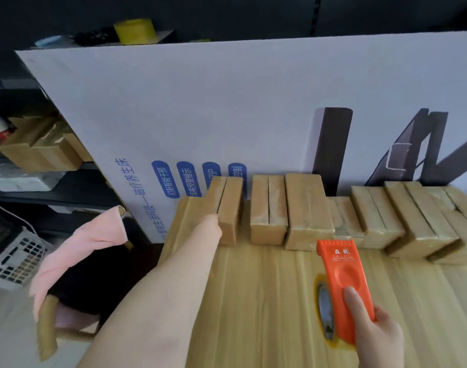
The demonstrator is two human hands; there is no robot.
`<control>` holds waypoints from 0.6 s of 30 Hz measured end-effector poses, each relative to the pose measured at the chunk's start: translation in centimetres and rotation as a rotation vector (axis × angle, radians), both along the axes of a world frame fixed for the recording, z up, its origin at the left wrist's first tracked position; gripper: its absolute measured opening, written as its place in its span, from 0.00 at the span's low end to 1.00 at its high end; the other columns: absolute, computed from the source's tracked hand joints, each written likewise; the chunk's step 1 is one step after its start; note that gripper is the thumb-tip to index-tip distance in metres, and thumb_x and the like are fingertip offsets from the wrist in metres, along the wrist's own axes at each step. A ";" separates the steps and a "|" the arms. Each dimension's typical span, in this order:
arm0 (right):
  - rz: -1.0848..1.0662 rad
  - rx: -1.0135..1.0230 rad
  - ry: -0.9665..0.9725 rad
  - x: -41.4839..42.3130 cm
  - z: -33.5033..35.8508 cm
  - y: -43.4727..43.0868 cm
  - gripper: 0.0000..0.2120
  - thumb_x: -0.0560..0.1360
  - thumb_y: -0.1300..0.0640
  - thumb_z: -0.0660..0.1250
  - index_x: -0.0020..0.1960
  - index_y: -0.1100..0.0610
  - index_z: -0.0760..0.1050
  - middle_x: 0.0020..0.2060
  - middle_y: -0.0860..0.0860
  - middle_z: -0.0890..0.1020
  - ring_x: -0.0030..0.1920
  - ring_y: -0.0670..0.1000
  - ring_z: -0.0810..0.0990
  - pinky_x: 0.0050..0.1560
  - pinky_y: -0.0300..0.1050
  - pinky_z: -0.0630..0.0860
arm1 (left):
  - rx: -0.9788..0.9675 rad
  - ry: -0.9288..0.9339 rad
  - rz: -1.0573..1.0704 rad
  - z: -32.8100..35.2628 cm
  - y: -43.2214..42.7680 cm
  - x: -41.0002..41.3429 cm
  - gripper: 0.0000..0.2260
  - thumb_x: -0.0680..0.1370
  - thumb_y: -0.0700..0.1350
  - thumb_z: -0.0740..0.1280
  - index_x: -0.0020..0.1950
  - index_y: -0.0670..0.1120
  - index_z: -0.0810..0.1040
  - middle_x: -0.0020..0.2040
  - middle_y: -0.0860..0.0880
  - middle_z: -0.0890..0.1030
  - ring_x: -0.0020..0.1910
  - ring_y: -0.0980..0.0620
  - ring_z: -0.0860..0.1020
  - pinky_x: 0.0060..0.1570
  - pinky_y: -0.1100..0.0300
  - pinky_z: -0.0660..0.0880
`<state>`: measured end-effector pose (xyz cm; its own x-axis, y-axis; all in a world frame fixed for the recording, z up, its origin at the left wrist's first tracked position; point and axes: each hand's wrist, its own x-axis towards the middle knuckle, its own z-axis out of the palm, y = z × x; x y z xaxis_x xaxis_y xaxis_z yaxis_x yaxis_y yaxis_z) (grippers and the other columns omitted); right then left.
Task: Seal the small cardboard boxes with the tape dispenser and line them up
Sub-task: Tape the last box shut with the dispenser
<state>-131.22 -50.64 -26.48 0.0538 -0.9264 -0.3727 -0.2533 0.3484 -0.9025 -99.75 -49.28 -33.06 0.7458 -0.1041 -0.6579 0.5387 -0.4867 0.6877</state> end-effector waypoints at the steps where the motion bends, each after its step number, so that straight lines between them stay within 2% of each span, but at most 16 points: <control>1: -0.007 0.002 0.013 0.1 -0.2 -0.1 0.17 0.66 0.48 0.77 0.34 0.60 0.76 0.29 0.57 0.79 0.31 0.53 0.76 0.30 0.43 0.66 | -0.021 0.044 0.010 -0.6 -0.4 0.3 0.17 0.80 0.38 0.62 0.69 0.39 0.71 0.55 0.41 0.76 0.52 0.44 0.76 0.44 0.55 0.75; 2: -0.009 0.002 0.026 0.2 -0.5 -0.4 0.15 0.71 0.51 0.74 0.35 0.61 0.77 0.29 0.57 0.79 0.31 0.52 0.76 0.30 0.43 0.66 | -0.039 0.094 0.028 -1.6 -0.7 0.6 0.16 0.79 0.38 0.63 0.68 0.39 0.72 0.53 0.42 0.76 0.49 0.45 0.75 0.41 0.56 0.73; 3: -0.010 0.000 0.042 0.2 -0.9 -0.6 0.13 0.73 0.53 0.72 0.37 0.62 0.78 0.29 0.57 0.79 0.31 0.52 0.76 0.30 0.43 0.67 | -0.071 0.149 0.006 -1.7 -0.9 0.5 0.16 0.79 0.39 0.63 0.67 0.39 0.73 0.55 0.42 0.77 0.50 0.45 0.75 0.44 0.56 0.73; 6: -0.003 0.004 0.068 0.3 -1.6 -0.6 0.12 0.74 0.54 0.71 0.38 0.61 0.78 0.29 0.56 0.79 0.32 0.52 0.76 0.31 0.43 0.68 | -0.016 0.135 -0.156 -1.7 -1.5 0.5 0.18 0.81 0.39 0.62 0.70 0.40 0.69 0.70 0.42 0.70 0.67 0.43 0.70 0.63 0.53 0.69; 10: -0.003 0.021 0.065 -0.1 -1.8 0.0 0.11 0.74 0.54 0.71 0.39 0.63 0.79 0.29 0.57 0.80 0.30 0.53 0.77 0.29 0.43 0.68 | -0.038 0.113 -0.275 -1.6 -0.9 1.0 0.22 0.81 0.45 0.64 0.74 0.41 0.65 0.74 0.42 0.65 0.72 0.43 0.64 0.70 0.50 0.63; 12: 0.008 0.024 0.065 -0.4 -1.7 0.3 0.11 0.74 0.55 0.71 0.42 0.63 0.79 0.30 0.56 0.80 0.31 0.52 0.77 0.29 0.43 0.68 | -0.018 -0.048 -0.287 -1.4 0.1 1.3 0.25 0.81 0.50 0.61 0.75 0.42 0.61 0.75 0.42 0.64 0.72 0.42 0.64 0.69 0.49 0.63; 14: 0.018 0.019 0.070 -0.9 -1.4 0.6 0.11 0.74 0.55 0.70 0.43 0.64 0.80 0.29 0.56 0.80 0.30 0.52 0.77 0.29 0.43 0.68 | 0.080 -0.346 -0.292 -0.9 2.2 1.9 0.25 0.82 0.52 0.59 0.77 0.44 0.58 0.75 0.44 0.64 0.72 0.42 0.65 0.68 0.48 0.65; 16: 0.036 0.017 0.064 -1.4 -1.1 0.9 0.11 0.75 0.56 0.69 0.44 0.65 0.80 0.28 0.56 0.79 0.28 0.51 0.76 0.26 0.41 0.68 | 0.224 -0.567 -0.391 -1.2 5.2 2.2 0.23 0.83 0.52 0.56 0.76 0.45 0.62 0.73 0.43 0.67 0.70 0.42 0.68 0.66 0.47 0.67; 18: 0.052 0.024 0.057 -1.8 -0.9 1.3 0.11 0.76 0.56 0.69 0.45 0.66 0.79 0.28 0.56 0.78 0.27 0.51 0.75 0.24 0.40 0.67 | 0.413 -0.598 -0.552 -2.7 8.3 2.2 0.22 0.83 0.55 0.52 0.71 0.44 0.69 0.66 0.42 0.74 0.64 0.42 0.73 0.60 0.47 0.71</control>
<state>-133.07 -49.32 -27.39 0.0799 -0.9137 -0.3984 -0.3228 0.3544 -0.8776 -97.59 -40.97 -35.78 0.8889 -0.3893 -0.2413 -0.2340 -0.8389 0.4914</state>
